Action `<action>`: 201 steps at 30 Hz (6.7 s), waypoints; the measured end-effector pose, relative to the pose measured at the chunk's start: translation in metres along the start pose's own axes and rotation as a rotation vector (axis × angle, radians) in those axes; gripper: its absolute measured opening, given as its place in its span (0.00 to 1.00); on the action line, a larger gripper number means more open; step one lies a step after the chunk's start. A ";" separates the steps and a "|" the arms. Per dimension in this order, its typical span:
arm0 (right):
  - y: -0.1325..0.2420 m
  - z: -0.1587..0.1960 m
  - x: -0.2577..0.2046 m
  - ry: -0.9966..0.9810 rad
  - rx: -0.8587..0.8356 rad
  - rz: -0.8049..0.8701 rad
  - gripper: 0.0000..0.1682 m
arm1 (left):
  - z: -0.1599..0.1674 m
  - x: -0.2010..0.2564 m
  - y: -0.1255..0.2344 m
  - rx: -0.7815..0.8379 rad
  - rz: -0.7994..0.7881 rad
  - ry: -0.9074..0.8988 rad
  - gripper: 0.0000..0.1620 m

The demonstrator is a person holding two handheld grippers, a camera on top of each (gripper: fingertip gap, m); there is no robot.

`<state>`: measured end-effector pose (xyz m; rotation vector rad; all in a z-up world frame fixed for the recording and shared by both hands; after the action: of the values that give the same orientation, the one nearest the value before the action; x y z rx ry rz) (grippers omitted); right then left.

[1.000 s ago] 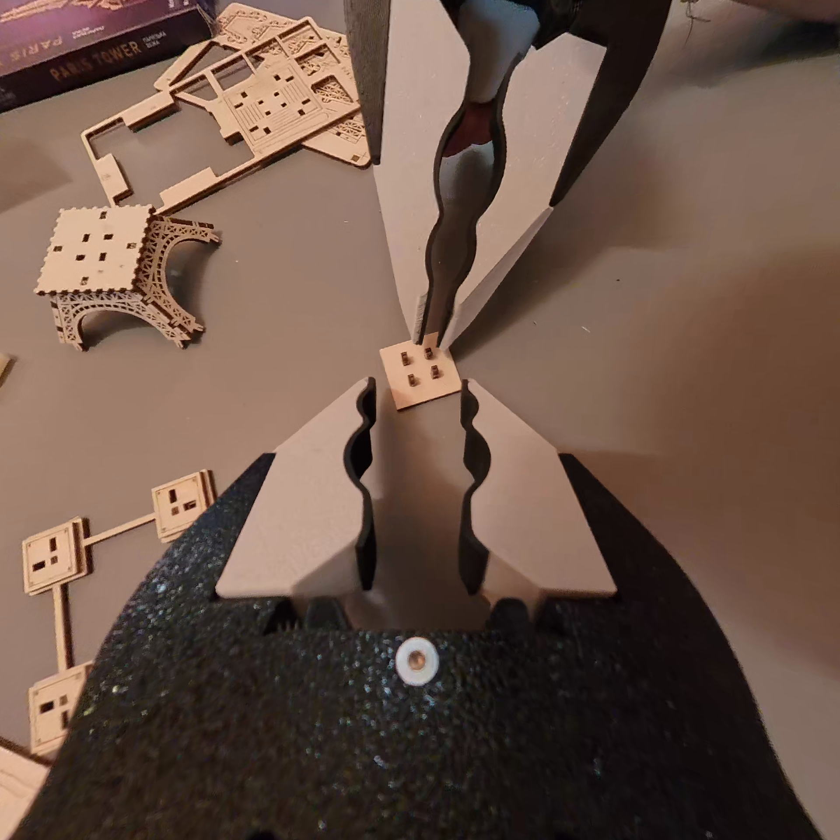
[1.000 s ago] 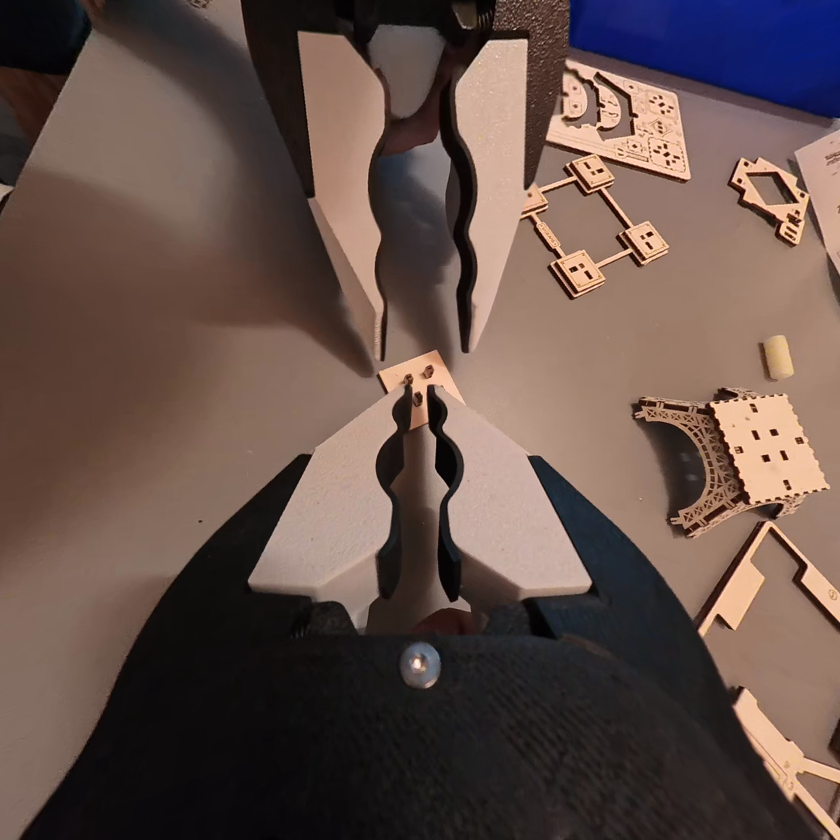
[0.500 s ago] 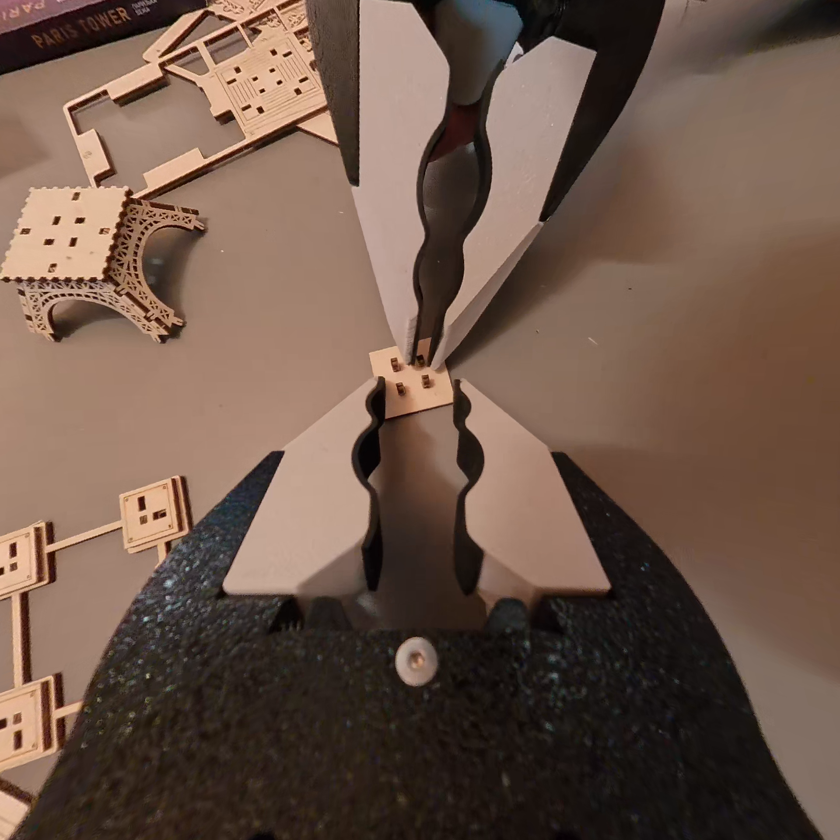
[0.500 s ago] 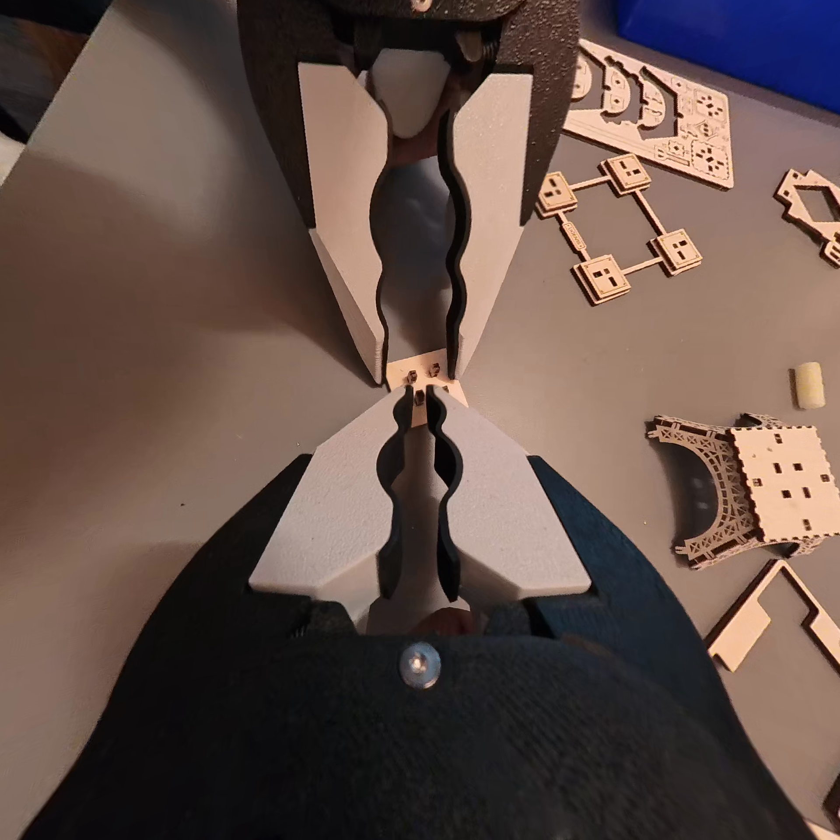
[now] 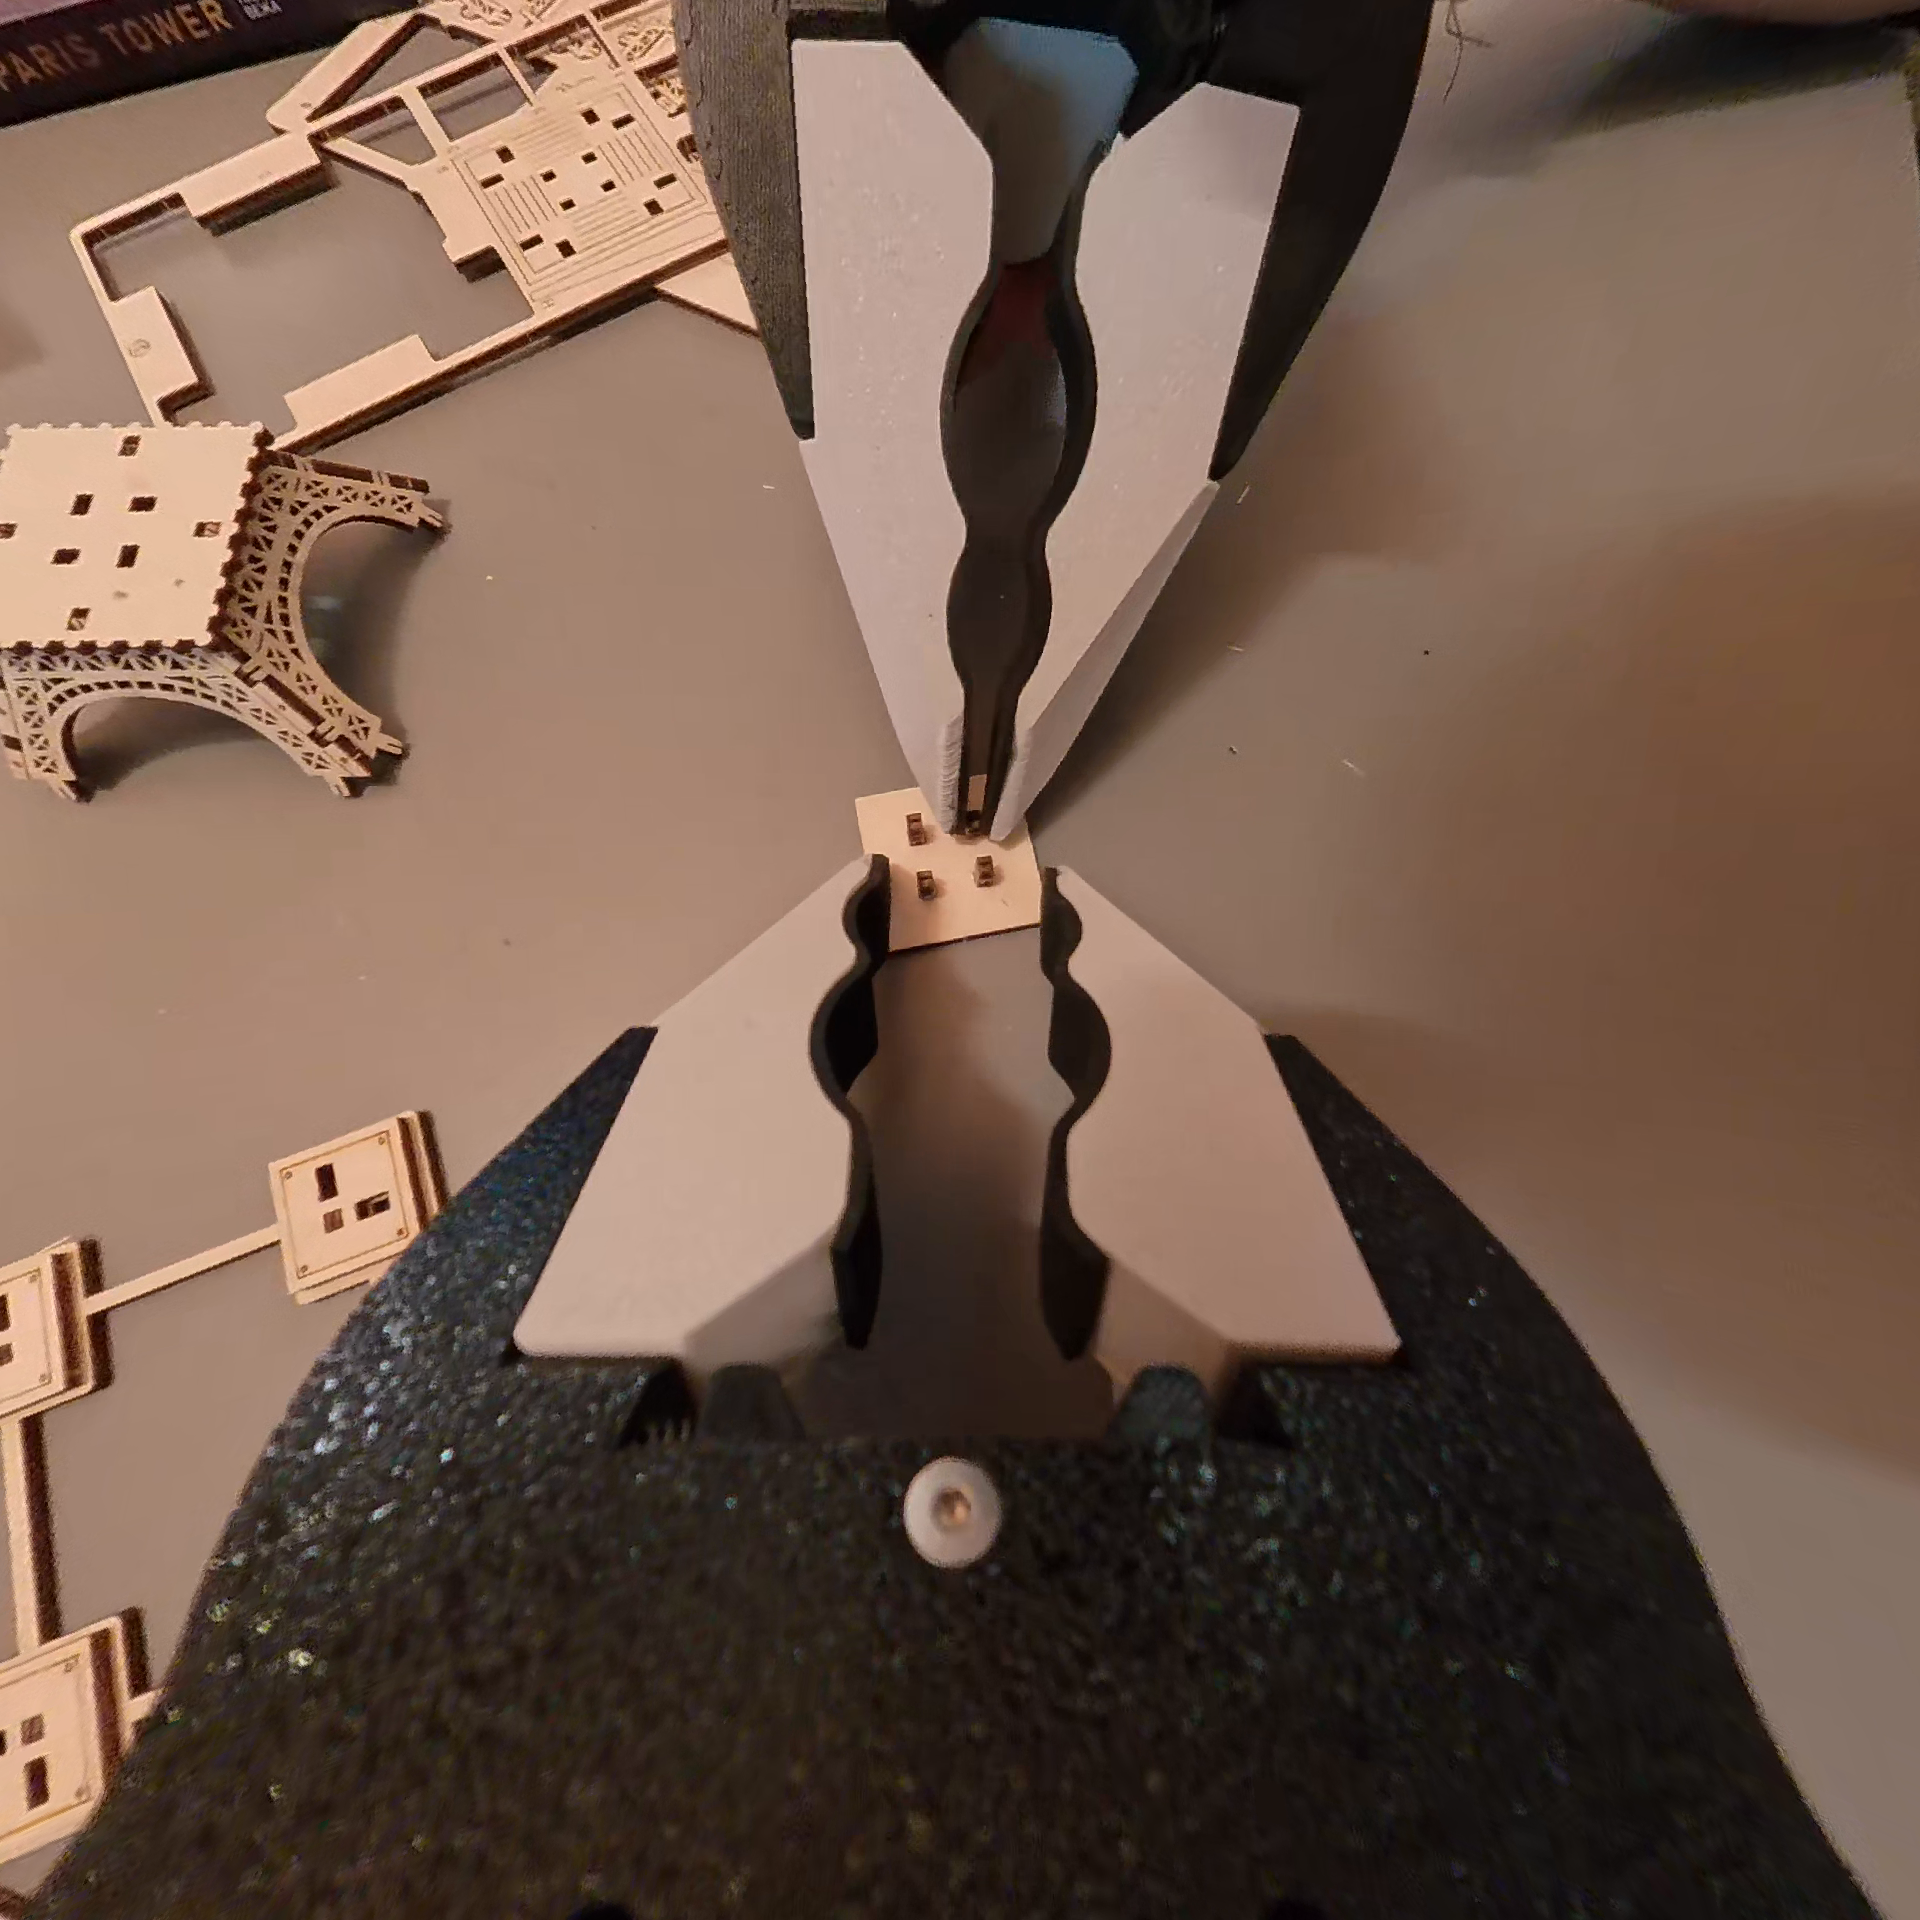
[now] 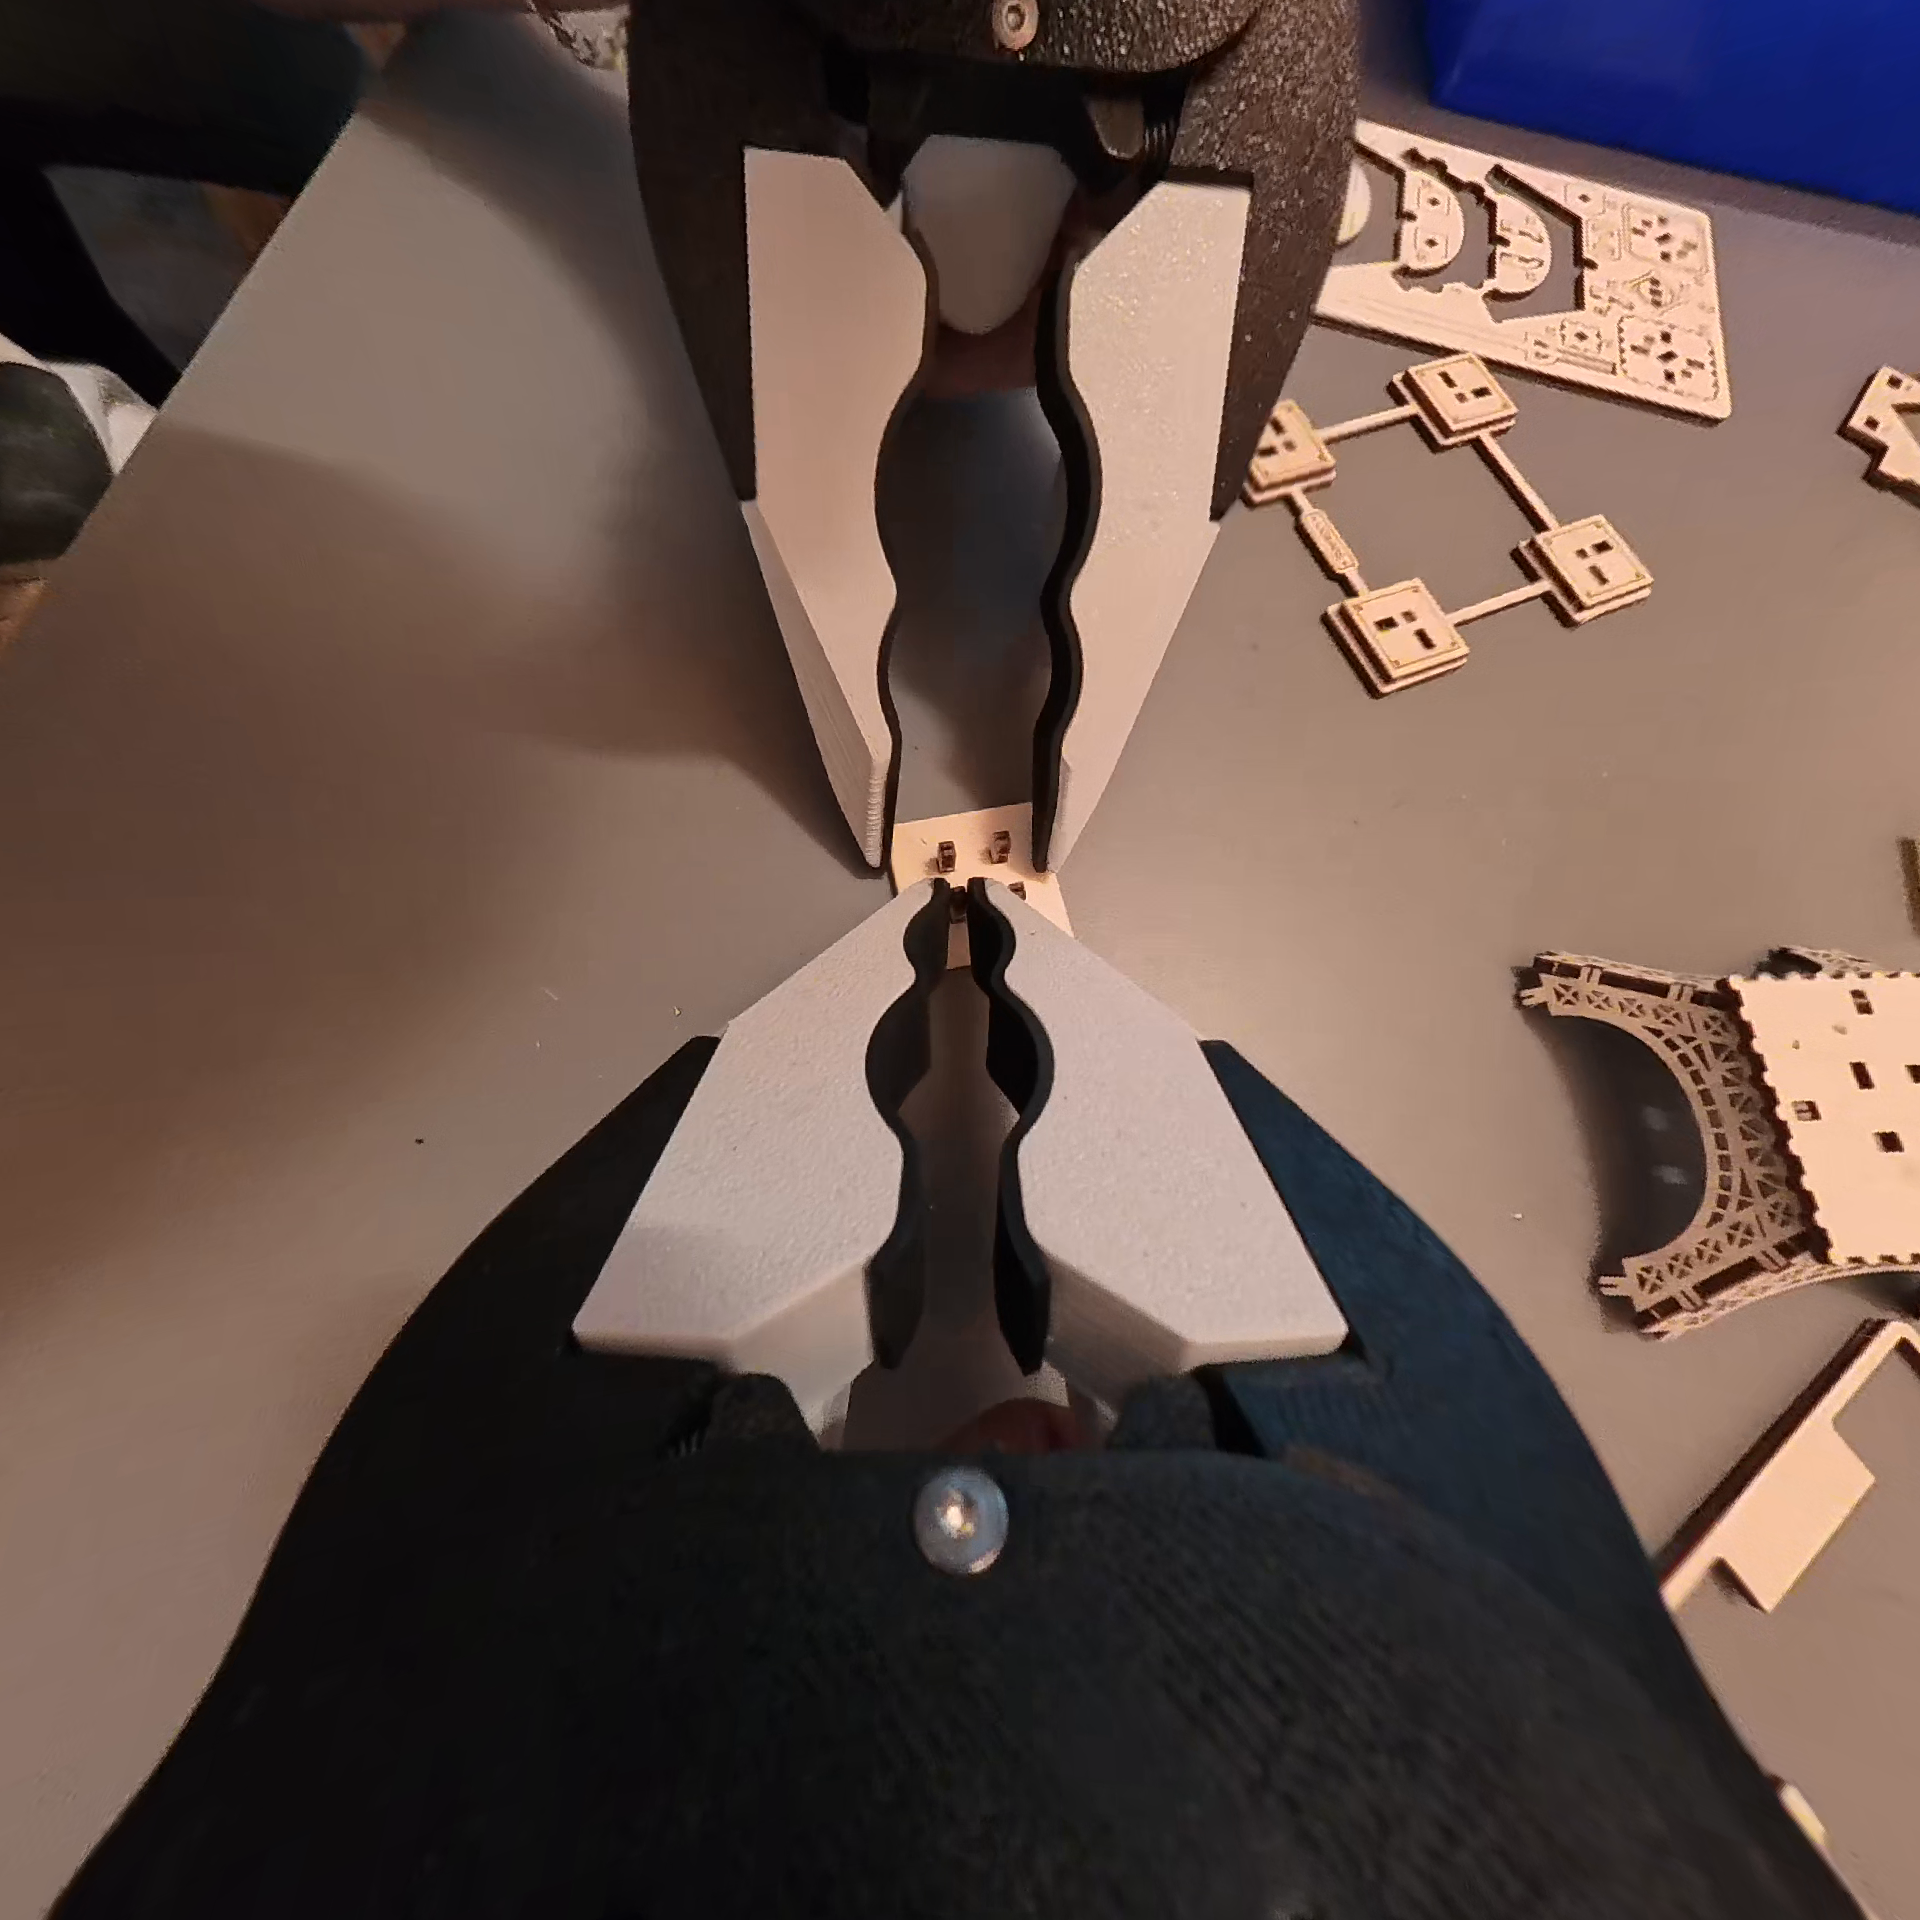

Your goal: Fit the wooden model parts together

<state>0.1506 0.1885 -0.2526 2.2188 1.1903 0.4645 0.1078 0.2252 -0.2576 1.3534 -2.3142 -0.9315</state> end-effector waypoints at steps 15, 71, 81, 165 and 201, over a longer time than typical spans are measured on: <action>0.001 0.001 0.001 -0.023 -0.001 -0.018 0.01 | 0.000 0.002 -0.001 0.003 0.007 -0.012 0.13; 0.005 0.000 0.011 -0.008 0.030 -0.062 0.00 | -0.006 -0.009 -0.009 -0.019 -0.045 0.067 0.19; 0.006 0.001 0.012 -0.036 0.030 -0.087 0.00 | -0.006 -0.009 -0.010 -0.018 -0.040 0.063 0.19; 0.020 0.009 0.020 -0.001 -0.017 0.072 0.20 | -0.007 -0.009 -0.009 -0.013 -0.008 0.033 0.19; 0.015 0.009 0.010 -0.017 0.008 0.117 0.00 | -0.007 -0.006 -0.006 0.000 0.000 -0.016 0.23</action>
<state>0.1706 0.1871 -0.2499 2.3028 1.0596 0.4875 0.1180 0.2255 -0.2562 1.3509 -2.3258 -0.9457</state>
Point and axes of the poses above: each gripper's, where its closed fingertips meet, y back along the fingers, z out of its underside, x = y × z across the jaws, the point moved 4 cm from there along y, back along the fingers, and after that the axes turned 5 degrees about -z, right-handed, at the moved point
